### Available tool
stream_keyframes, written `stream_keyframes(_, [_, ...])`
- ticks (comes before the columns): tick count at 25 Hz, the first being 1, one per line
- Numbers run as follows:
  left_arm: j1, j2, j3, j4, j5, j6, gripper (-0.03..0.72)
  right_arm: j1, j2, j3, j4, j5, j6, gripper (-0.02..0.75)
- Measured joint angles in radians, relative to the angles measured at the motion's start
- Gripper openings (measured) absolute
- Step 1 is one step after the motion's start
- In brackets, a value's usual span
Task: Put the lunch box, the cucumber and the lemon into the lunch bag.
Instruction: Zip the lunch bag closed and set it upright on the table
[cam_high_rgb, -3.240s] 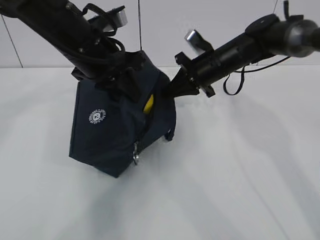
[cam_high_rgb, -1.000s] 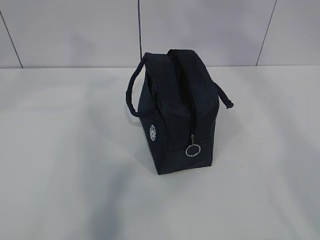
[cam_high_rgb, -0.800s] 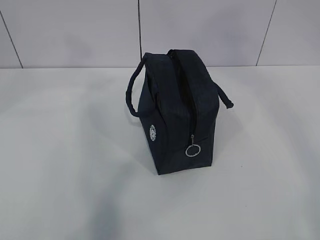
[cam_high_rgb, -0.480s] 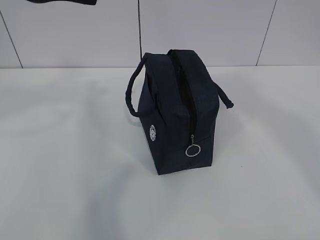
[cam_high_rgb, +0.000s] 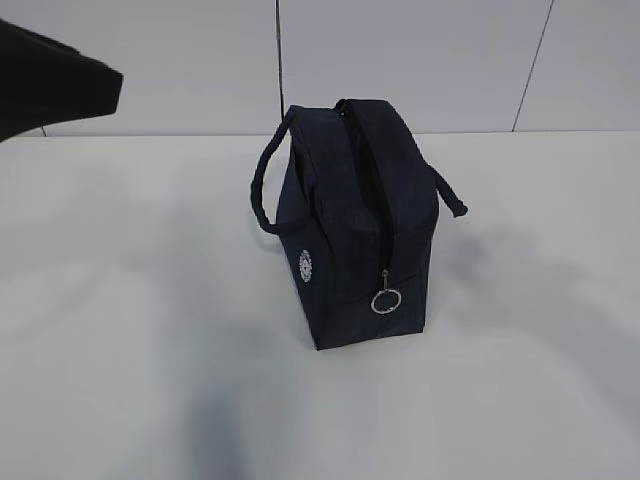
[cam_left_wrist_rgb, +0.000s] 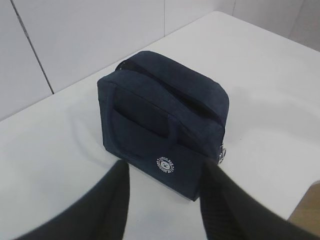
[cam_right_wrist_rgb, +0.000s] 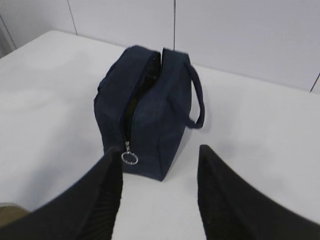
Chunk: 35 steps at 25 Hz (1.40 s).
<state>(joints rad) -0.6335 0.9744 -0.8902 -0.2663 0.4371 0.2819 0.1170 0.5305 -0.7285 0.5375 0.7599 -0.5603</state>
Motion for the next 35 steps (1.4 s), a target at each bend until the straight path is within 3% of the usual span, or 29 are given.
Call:
stream_keyframes(5, [0.0,-0.091,0.091,-0.002,-0.051,0.001,0.332,0.0,0.0,0.125,0.028,-0.016,-0.005,0.374])
stream_keyframes(10, [0.0,-0.094,0.107,-0.002,-0.054,0.002,0.319,0.0,0.029,0.14,0.136,-0.02,-0.05,0.374])
stream_keyframes(19, [0.0,-0.077,0.107,-0.002,-0.054,0.002,0.299,0.0,0.366,0.138,0.371,0.039,-0.497,0.373])
stream_keyframes(25, [0.0,-0.077,0.107,-0.002,-0.054,0.003,0.299,0.0,0.617,0.078,0.515,0.152,-0.708,0.373])
stream_keyframes(35, [0.0,-0.077,0.107,0.007,-0.054,0.005,0.299,-0.059,1.003,-0.134,0.602,0.401,-0.74,0.372])
